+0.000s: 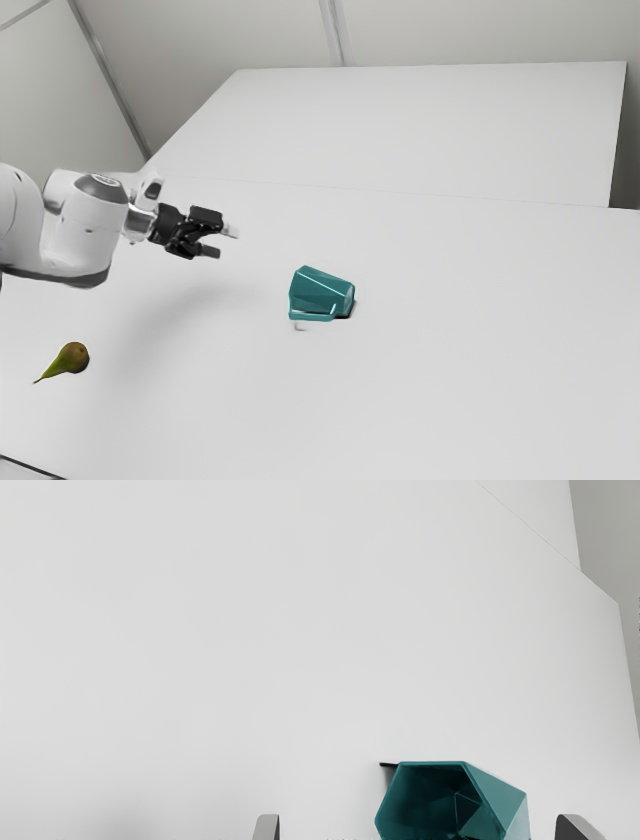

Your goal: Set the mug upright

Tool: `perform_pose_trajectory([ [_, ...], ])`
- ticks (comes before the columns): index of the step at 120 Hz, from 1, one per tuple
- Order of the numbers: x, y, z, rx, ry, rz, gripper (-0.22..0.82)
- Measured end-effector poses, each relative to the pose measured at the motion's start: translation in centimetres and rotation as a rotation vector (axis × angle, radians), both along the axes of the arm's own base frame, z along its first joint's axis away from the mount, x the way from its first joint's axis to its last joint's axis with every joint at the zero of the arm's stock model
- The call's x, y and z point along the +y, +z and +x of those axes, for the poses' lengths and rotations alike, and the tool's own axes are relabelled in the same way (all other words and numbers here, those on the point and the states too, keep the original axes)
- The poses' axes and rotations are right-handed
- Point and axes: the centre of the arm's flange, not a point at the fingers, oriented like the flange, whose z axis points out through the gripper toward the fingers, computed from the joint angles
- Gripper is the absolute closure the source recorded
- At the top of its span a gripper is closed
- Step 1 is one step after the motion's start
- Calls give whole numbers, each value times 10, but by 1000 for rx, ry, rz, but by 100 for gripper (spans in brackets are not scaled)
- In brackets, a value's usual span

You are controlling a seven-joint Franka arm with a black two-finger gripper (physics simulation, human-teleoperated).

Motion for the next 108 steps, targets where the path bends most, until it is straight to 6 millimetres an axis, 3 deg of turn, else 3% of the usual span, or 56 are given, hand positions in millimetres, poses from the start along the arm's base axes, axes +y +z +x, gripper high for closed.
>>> perform_pose_trajectory([
  [17, -13, -19, 1, -70, -68, 21, 0],
  [52, -78, -31, 16, -219, -205, 64, 0],
  [83, -102, -48, -6, -263, -251, 84, 0],
  [108, -123, -51, -8, -303, -294, 105, 0],
])
